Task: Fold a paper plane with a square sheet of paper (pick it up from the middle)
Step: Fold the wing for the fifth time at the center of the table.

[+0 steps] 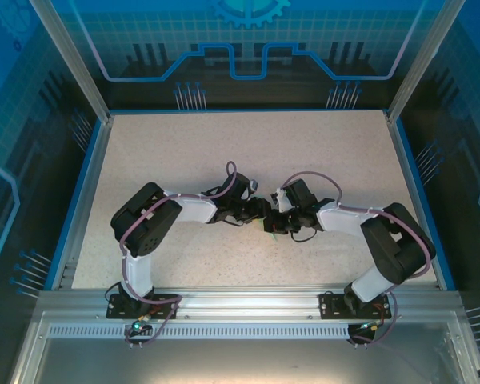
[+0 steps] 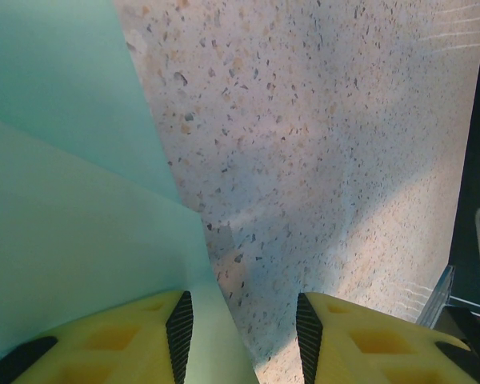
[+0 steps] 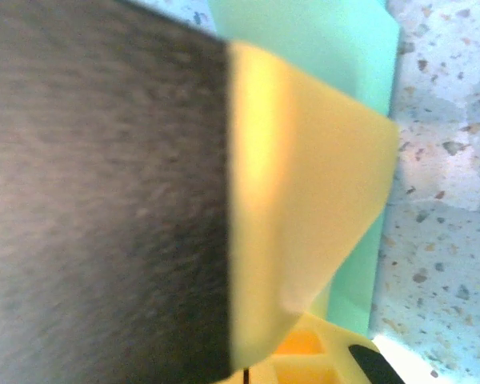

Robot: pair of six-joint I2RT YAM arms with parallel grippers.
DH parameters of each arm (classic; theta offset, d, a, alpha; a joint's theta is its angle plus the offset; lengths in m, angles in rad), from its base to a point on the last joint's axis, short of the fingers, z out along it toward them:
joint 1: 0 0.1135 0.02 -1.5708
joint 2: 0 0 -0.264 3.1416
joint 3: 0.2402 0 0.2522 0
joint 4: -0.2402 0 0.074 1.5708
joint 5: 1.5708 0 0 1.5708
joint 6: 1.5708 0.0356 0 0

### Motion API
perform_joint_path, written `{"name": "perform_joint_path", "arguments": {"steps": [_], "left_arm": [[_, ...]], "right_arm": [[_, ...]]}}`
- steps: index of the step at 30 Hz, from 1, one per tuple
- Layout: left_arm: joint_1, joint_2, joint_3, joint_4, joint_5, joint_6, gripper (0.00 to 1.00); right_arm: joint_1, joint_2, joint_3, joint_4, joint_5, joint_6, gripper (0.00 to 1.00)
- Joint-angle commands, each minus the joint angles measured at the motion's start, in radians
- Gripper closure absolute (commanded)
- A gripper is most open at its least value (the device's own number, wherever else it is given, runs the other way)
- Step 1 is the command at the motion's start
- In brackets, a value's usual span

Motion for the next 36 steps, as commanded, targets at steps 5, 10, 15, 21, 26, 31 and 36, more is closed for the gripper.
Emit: {"name": "perform_joint_path", "arguments": {"steps": [5, 10, 15, 21, 26, 31, 36], "left_arm": [[0.005, 0.04, 0.012, -0.041, 0.0, 0.03, 0.56], [0.005, 0.048, 0.015, -0.04, 0.0, 0.03, 0.57], [0.004, 0.051, 0.016, -0.044, 0.0, 0.031, 0.57], [0.004, 0.057, 0.015, -0.05, -0.005, 0.029, 0.57], [0.005, 0.063, 0.015, -0.055, -0.009, 0.026, 0.58], [0.005, 0.069, 0.019, -0.063, -0.01, 0.027, 0.59], [0.005, 0.075, 0.023, -0.067, -0.008, 0.029, 0.59]], "right_arm": [[-0.028, 0.048, -0.036, 0.005, 0.012, -0.016, 0.93], [-0.038, 0.057, -0.081, 0.017, 0.012, -0.017, 0.93], [-0.046, 0.031, -0.114, 0.011, 0.001, -0.016, 0.92], [-0.046, -0.006, -0.141, -0.027, -0.032, -0.033, 0.91], [-0.046, -0.01, -0.164, -0.063, -0.03, -0.047, 0.9], [-0.047, -0.036, -0.209, -0.073, -0.027, -0.035, 0.9], [-0.046, -0.062, -0.232, -0.087, -0.04, -0.026, 0.89]]}}
